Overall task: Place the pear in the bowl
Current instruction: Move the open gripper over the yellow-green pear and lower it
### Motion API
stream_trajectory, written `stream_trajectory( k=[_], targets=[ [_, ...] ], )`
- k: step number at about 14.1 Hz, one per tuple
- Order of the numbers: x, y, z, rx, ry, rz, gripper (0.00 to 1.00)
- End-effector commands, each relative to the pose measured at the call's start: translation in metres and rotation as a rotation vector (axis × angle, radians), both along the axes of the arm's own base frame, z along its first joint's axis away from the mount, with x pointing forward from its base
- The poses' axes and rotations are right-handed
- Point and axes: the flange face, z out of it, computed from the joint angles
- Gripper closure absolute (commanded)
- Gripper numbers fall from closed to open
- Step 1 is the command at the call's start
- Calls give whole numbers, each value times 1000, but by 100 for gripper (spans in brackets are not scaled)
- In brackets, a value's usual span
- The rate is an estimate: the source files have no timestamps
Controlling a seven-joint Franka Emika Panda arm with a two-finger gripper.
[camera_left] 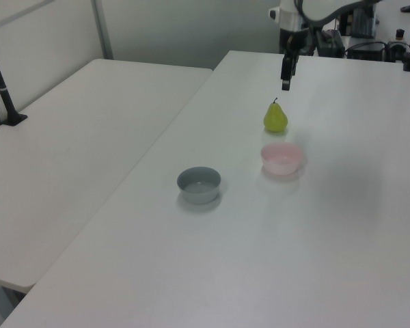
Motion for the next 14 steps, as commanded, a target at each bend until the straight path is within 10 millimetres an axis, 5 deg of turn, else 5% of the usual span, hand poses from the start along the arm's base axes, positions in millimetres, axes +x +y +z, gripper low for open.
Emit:
stream_trajectory(
  k=[1, 9, 14],
  targets=[
    [8, -13, -27, -28, 6, 20, 0],
    [32, -18, -103, -53, -5, 33, 0],
    [35, -17, -118, -61, -2, 46, 0]
  ],
)
